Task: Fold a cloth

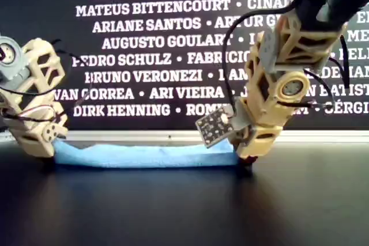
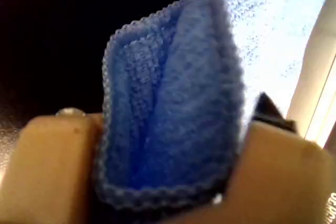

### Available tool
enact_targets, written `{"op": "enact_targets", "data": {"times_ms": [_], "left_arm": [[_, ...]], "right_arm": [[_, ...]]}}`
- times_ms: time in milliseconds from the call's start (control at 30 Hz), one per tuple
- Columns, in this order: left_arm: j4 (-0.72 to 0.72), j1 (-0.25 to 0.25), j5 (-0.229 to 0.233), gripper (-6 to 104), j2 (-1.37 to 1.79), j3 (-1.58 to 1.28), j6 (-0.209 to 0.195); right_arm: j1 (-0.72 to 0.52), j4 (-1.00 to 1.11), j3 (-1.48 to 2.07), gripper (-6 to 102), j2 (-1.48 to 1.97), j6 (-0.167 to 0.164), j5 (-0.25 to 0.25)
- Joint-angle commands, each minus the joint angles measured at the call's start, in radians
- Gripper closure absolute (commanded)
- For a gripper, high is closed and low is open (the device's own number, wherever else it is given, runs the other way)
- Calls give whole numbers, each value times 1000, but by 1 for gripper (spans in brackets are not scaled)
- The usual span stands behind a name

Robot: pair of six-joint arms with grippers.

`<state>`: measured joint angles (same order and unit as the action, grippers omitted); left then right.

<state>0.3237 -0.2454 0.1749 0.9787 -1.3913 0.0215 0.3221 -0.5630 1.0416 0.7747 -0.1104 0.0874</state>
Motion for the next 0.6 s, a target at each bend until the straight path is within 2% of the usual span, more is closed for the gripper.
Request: {"op": "enact_targets", "data": {"times_ms": [0, 133, 333, 400, 500, 567], "left_arm": [[11, -31, -6, 33, 12, -2, 3], [8, -31, -6, 59, 18, 15, -12], [9, -32, -6, 98, 20, 46, -14], [11, -32, -5, 102, 21, 35, -14], [12, -34, -5, 98, 26, 28, -14], [21, -49, -5, 98, 46, 26, 2]], "right_arm": [[8, -12, -74, 85, 34, 5, 9], [8, -11, -71, 97, 31, 5, 9], [8, -12, -55, 97, 23, 5, 9], [8, -12, -48, 97, 31, 5, 9], [3, -12, -48, 97, 43, 5, 9], [-2, -14, -48, 97, 51, 5, 9]]}}
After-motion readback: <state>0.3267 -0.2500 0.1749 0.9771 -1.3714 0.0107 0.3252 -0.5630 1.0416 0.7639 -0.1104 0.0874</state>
